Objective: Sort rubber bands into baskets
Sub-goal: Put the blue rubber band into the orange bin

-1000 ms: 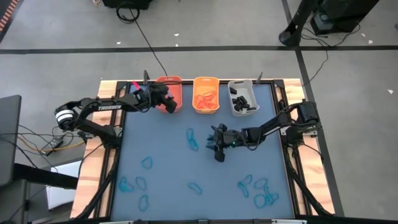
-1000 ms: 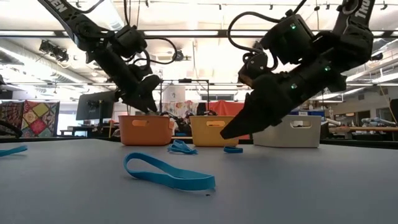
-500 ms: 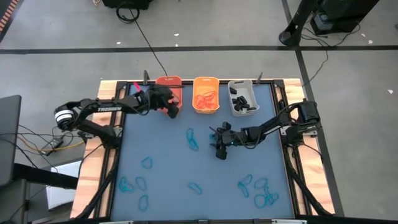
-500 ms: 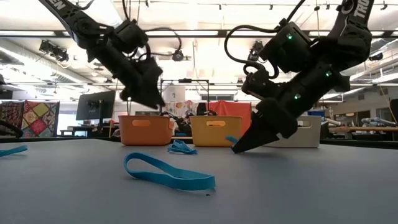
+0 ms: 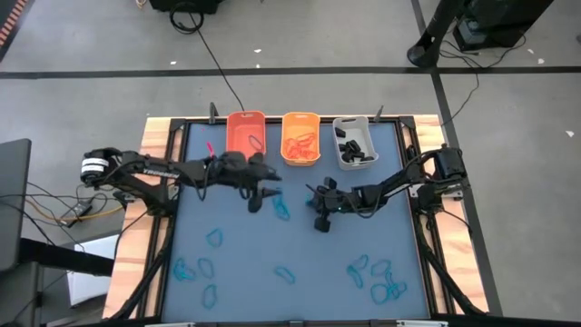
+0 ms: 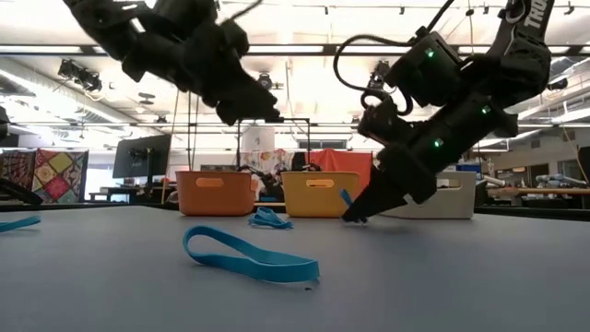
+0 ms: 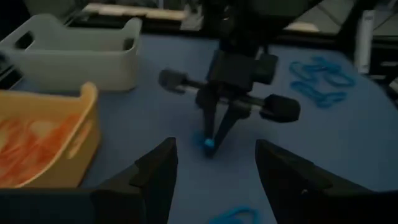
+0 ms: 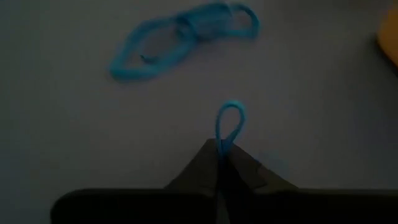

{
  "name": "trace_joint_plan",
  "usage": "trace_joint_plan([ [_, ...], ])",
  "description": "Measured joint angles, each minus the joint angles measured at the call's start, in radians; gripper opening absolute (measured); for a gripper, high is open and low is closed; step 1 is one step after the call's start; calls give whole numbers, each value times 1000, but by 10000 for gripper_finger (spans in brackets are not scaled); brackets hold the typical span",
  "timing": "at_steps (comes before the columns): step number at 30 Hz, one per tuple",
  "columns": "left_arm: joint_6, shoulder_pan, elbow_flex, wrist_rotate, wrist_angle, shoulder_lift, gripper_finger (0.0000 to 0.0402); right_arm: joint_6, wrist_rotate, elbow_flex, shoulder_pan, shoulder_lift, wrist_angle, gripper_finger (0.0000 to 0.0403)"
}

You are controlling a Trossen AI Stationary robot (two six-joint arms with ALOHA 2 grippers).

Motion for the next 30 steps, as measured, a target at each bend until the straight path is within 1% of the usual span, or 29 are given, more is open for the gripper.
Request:
trace_joint_plan([
  [2,0,-37,-14,-19,54,0,218,-5,-9,1,1,0,48,17],
  [4,13,-66,-24,-45,106,12,218,-10,-22,14,1,0,55,10],
  [10,53,-104,-40,-83,198,88,218,-28,-48,80,10,0,56,18],
  [18,52,-105,-41,-81,312,216,218,-60,-49,139,19,0,57,14],
  [22,50,-105,-41,-45,363,262,218,-60,-47,147,19,0,57,15],
  [27,49,-105,-40,-30,385,278,216,-60,-46,147,19,0,58,15],
  [30,50,-105,-40,-30,391,278,202,-60,-45,148,19,0,62,15],
])
